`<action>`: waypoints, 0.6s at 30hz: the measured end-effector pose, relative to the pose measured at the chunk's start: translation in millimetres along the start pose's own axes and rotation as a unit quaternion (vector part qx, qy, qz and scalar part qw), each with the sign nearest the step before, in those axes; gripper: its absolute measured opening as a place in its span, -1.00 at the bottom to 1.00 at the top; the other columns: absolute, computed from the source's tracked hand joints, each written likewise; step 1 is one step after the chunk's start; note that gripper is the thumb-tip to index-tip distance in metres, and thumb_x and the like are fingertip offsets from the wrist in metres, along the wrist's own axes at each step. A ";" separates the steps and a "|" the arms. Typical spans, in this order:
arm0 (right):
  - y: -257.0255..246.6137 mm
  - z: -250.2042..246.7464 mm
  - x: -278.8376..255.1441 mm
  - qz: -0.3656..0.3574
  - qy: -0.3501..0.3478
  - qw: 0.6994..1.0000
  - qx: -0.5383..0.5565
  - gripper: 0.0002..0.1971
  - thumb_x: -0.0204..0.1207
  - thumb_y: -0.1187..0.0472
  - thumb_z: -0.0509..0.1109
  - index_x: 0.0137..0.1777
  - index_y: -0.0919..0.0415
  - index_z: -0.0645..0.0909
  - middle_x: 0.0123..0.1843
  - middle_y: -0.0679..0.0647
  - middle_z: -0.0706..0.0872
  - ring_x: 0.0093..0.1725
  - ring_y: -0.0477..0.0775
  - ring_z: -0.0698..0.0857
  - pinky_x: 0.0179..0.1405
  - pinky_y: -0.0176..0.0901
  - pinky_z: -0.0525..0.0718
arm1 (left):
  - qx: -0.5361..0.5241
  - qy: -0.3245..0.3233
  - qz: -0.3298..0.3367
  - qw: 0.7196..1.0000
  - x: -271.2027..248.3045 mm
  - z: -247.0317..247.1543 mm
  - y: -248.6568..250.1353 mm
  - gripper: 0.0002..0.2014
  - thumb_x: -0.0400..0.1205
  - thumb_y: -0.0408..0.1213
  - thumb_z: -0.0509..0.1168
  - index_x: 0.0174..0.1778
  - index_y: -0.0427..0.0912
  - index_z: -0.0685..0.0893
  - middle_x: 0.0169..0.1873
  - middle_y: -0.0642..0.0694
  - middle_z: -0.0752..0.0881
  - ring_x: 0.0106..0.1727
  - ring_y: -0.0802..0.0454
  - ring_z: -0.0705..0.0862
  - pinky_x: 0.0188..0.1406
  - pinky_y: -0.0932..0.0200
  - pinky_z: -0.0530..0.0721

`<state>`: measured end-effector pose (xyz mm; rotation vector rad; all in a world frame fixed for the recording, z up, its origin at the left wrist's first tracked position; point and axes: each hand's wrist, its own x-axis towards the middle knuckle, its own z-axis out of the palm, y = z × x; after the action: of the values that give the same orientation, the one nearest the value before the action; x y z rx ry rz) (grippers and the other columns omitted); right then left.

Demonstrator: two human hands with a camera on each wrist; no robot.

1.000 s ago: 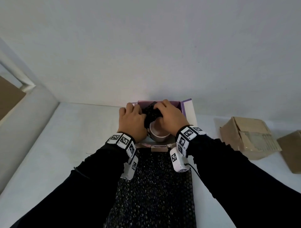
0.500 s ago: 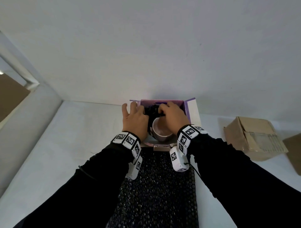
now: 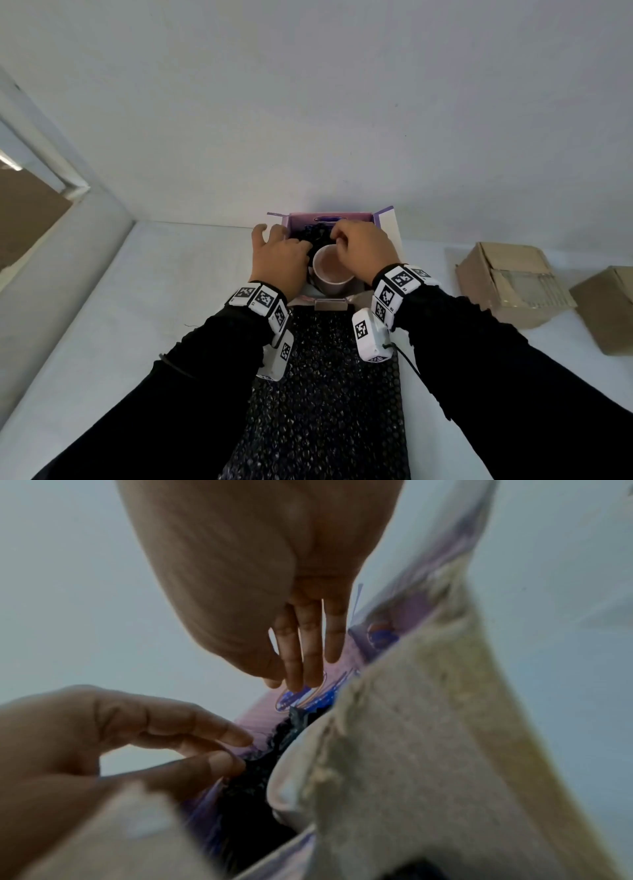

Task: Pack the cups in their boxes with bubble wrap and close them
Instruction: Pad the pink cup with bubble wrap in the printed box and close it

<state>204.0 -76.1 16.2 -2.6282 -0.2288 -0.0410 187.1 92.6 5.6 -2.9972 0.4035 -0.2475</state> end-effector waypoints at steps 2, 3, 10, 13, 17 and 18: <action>-1.1 -6.0 -16.4 -0.032 0.046 0.998 0.016 -0.80 0.56 0.23 0.24 0.10 0.06 0.64 0.07 -0.02 0.75 0.02 0.08 0.69 -0.02 -0.03 0.65 | -0.044 0.041 0.018 0.998 -12.3 -2.5 0.4 -0.81 0.47 -0.22 0.31 -0.06 0.07 0.76 -0.19 0.06 0.79 0.12 -0.10 0.62 0.16 -0.09 0.25; -2.0 -7.8 -26.0 -0.050 0.061 0.997 0.019 -0.81 0.56 0.23 0.25 0.09 0.06 0.63 0.04 -0.03 0.75 0.01 0.06 0.68 -0.04 -0.02 0.65 | -0.077 0.057 0.027 0.995 -20.0 -2.1 0.9 -0.78 0.44 -0.27 0.32 -0.06 0.07 0.76 -0.21 0.05 0.79 0.02 -0.12 0.66 0.06 -0.05 0.34; -13.1 7.7 -114.5 -0.140 0.104 0.983 0.063 -0.85 0.53 0.18 0.33 0.08 0.06 0.61 -0.05 -0.03 0.71 -0.12 -0.03 0.63 -0.18 -0.14 0.62 | -0.227 0.133 0.113 0.958 -90.2 9.1 7.3 -0.76 0.48 -0.34 0.19 -0.05 -0.11 0.74 -0.15 -0.03 0.73 -0.14 -0.12 0.61 -0.19 -0.03 0.60; -5.4 35.1 -153.2 -0.118 0.064 0.990 0.039 -0.88 0.49 0.12 0.34 0.01 0.02 0.57 -0.09 -0.06 0.68 -0.13 0.00 0.62 -0.18 -0.04 0.64 | -0.238 0.128 0.138 0.953 -121.6 20.0 10.7 -0.68 0.43 -0.38 0.14 -0.02 -0.12 0.74 -0.07 -0.04 0.73 -0.09 -0.13 0.59 -0.15 -0.02 0.63; 9.0 75.3 -187.4 0.063 -0.076 0.993 -0.063 -0.43 0.45 -0.24 0.33 0.37 0.05 0.41 0.24 0.07 0.59 0.24 0.16 0.57 0.16 0.05 0.60 | -0.229 -0.008 0.069 0.971 -162.2 35.5 11.1 -0.65 0.54 -0.27 0.13 0.22 -0.04 0.64 0.06 -0.05 0.66 0.03 -0.15 0.60 -0.06 -0.13 0.67; 9.9 81.9 -193.3 0.087 -0.118 0.984 -0.105 -0.29 0.42 -0.31 0.34 0.47 0.06 0.35 0.33 0.11 0.54 0.32 0.20 0.51 0.26 0.09 0.56 | -0.216 -0.084 0.041 0.972 -170.6 39.6 9.6 -0.62 0.59 -0.21 0.17 0.34 -0.01 0.55 0.18 -0.06 0.60 0.15 -0.16 0.58 0.06 -0.14 0.65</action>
<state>14.1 -74.9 -73.9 -2.8520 -0.0771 0.3245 29.3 132.9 -59.4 -3.3748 0.6344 0.1217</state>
